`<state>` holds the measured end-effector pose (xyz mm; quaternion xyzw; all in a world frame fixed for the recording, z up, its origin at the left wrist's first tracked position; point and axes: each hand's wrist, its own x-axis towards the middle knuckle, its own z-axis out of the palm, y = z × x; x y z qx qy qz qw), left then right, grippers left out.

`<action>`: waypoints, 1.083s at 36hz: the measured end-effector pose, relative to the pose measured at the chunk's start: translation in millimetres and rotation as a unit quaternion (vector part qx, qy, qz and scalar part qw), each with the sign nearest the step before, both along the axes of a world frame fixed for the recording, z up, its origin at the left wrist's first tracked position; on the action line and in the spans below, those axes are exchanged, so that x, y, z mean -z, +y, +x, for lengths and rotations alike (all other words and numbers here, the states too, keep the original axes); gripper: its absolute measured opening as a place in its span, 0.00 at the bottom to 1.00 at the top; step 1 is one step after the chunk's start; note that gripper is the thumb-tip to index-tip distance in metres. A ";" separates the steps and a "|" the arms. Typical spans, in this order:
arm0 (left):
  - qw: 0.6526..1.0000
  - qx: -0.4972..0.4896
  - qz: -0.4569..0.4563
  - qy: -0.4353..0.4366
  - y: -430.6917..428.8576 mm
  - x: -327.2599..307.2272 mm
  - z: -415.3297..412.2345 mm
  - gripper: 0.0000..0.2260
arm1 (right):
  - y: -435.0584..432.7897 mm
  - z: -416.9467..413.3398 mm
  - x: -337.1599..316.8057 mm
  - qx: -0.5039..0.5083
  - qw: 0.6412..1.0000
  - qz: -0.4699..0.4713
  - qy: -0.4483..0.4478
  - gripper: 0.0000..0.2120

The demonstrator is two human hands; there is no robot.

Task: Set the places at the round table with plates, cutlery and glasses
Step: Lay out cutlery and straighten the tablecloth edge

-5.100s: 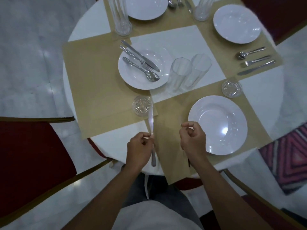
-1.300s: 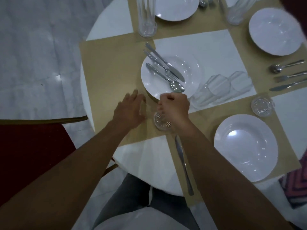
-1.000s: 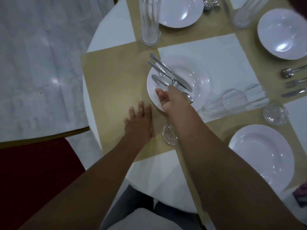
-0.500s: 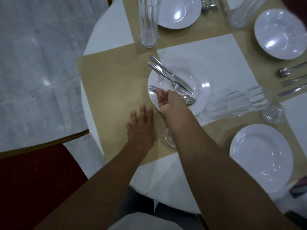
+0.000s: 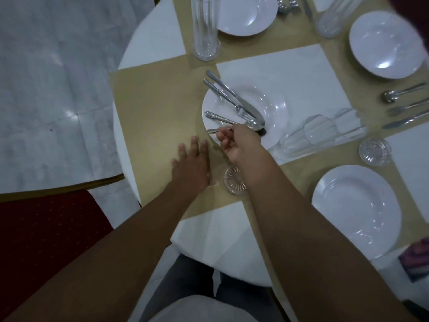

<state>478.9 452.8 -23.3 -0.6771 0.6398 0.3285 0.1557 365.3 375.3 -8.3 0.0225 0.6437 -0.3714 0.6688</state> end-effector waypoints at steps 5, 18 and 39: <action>0.999 -0.021 -0.024 0.035 4.8 5.5 4.1 0.49 | 17.8 -12.5 -14.6 -0.070 0.991 -0.066 0.091 0.05; 0.932 -0.072 -0.342 0.100 128.3 24.8 -45.4 0.13 | 120.5 -110.9 -32.5 -0.397 0.830 -0.266 0.289 0.06; 0.993 0.042 -0.112 -0.007 199.8 24.6 -133.5 0.47 | 229.7 -233.5 -19.0 -0.536 0.701 -0.183 0.434 0.05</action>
